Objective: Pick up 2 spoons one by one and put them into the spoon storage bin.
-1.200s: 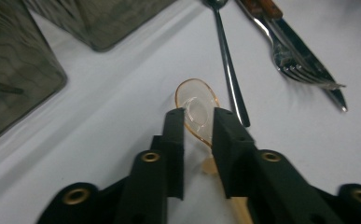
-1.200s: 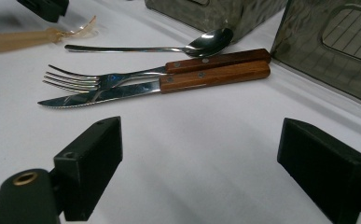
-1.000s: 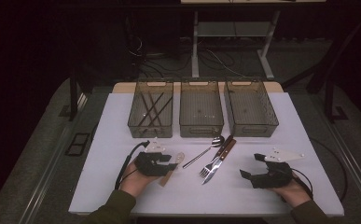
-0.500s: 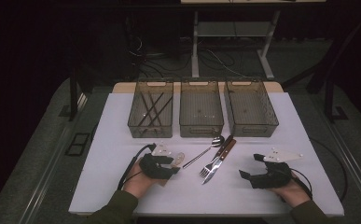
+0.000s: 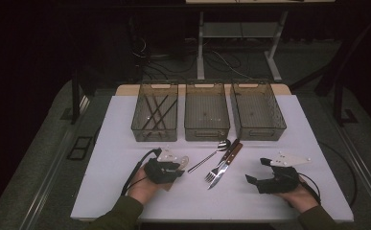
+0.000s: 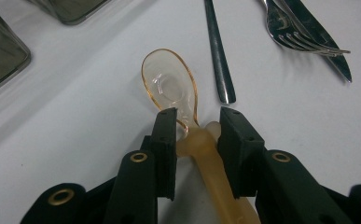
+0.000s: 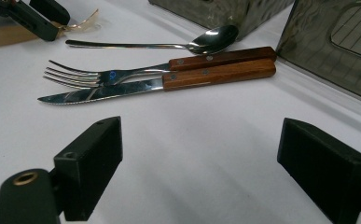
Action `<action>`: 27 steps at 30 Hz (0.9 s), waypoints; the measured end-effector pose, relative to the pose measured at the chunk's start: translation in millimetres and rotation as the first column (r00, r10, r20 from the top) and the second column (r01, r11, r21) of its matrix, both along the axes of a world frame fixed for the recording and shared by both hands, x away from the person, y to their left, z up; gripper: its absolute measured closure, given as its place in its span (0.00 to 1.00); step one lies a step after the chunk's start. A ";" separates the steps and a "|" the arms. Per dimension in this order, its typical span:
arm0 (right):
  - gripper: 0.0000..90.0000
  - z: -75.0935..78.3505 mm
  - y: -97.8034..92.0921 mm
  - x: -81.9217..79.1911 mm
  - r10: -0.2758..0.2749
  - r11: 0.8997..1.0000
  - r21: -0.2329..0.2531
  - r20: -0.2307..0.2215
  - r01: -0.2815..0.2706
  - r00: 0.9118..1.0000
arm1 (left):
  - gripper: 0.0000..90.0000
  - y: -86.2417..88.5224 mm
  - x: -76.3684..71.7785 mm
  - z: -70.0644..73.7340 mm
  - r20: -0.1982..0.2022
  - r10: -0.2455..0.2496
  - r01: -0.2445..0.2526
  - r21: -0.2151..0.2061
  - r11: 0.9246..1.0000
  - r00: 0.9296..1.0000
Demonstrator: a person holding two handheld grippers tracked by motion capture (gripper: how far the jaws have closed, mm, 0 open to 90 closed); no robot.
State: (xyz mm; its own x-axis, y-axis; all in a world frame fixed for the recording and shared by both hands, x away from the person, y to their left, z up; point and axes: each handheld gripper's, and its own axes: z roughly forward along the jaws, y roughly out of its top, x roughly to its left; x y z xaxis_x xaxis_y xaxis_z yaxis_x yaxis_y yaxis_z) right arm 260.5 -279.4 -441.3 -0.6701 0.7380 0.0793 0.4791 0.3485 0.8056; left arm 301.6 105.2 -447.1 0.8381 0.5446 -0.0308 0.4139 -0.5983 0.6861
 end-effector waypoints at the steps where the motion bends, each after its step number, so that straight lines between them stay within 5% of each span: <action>1: 0.15 0.1 -0.1 -0.1 0.000 1.000 0.000 0.002 0.000 1.000 | 0.76 0.3 0.1 0.1 0.001 -0.001 0.001 0.001 1.000 1.000; 16: 0.15 0.6 -0.6 -0.2 0.000 1.000 0.003 0.004 0.000 1.000 | 0.77 5.9 1.7 5.1 0.004 0.006 -0.006 -0.054 0.999 1.000; 27: 0.15 0.5 -0.5 -0.1 0.002 1.000 0.004 0.003 -0.002 1.000 | 0.77 12.8 3.5 17.2 0.004 0.022 -0.021 -0.149 0.989 1.000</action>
